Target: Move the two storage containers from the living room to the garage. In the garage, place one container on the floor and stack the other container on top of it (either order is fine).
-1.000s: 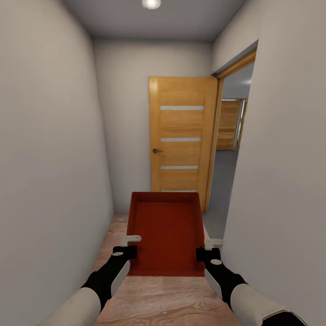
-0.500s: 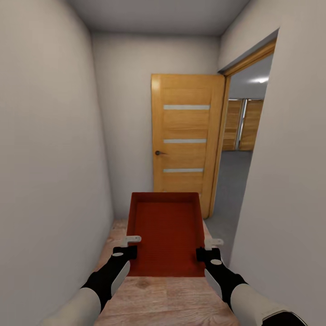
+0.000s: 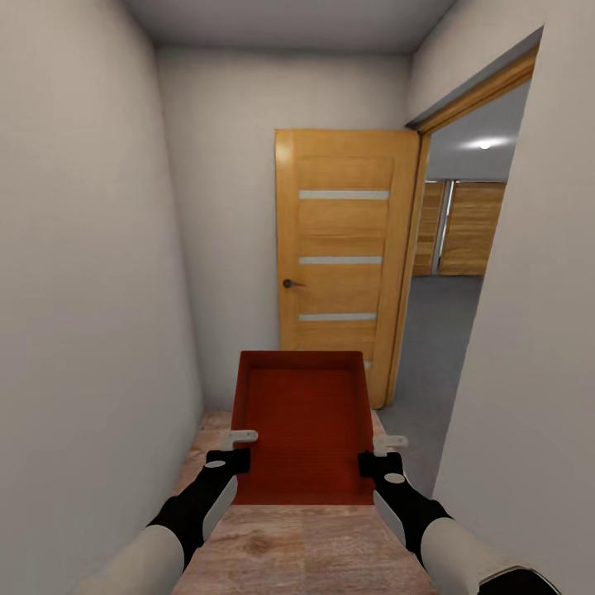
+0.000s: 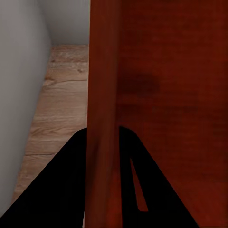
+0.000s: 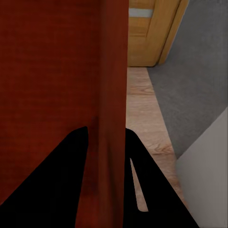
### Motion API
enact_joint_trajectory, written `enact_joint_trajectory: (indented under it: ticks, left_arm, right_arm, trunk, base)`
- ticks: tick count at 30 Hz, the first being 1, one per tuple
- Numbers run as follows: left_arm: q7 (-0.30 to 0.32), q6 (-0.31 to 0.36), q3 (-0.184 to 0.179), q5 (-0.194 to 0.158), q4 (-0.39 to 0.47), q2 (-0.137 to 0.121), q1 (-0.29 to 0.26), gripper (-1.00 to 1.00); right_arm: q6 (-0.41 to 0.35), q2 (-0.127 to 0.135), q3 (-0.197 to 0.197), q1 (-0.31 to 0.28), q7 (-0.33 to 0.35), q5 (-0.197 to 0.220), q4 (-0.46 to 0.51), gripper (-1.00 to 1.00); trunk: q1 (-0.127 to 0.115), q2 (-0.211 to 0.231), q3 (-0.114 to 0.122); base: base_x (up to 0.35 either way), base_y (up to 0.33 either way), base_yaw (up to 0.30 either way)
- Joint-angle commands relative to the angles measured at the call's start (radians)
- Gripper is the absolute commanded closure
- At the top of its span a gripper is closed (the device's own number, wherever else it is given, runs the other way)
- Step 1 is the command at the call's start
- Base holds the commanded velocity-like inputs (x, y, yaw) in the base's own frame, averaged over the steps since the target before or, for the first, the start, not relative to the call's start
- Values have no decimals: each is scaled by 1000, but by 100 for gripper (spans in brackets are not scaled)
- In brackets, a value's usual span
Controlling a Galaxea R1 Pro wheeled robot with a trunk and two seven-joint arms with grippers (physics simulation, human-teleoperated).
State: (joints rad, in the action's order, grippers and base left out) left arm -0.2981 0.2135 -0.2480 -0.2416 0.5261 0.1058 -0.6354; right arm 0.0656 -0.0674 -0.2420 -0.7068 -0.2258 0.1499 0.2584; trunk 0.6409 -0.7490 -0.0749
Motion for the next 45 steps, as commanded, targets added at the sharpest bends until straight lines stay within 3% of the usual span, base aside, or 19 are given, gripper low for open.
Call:
enact_joint_trajectory:
  ticks: [1, 34, 45]
  left_arm:
    - [-15, -33, 12, -48, 14, 0, -1, 100]
    - [-18, -41, 10, -44, 25, -5, -2, 100]
    - [-23, -46, 8, -43, 34, -5, -2, 100]
  right_arm:
    - [6, -17, 16, 0, -1, 16, -2, 100]
    - [6, -17, 16, 0, -1, 16, -3, 100]
    - [4, -17, 17, 0, -2, 16, -4, 100]
  trunk:
    - [1, -1, -2]
    - [1, -1, -2]
    - [1, -1, -2]
  base:
    - [323, 0, 0]
    - [322, 0, 0]
    - [52, 0, -58]
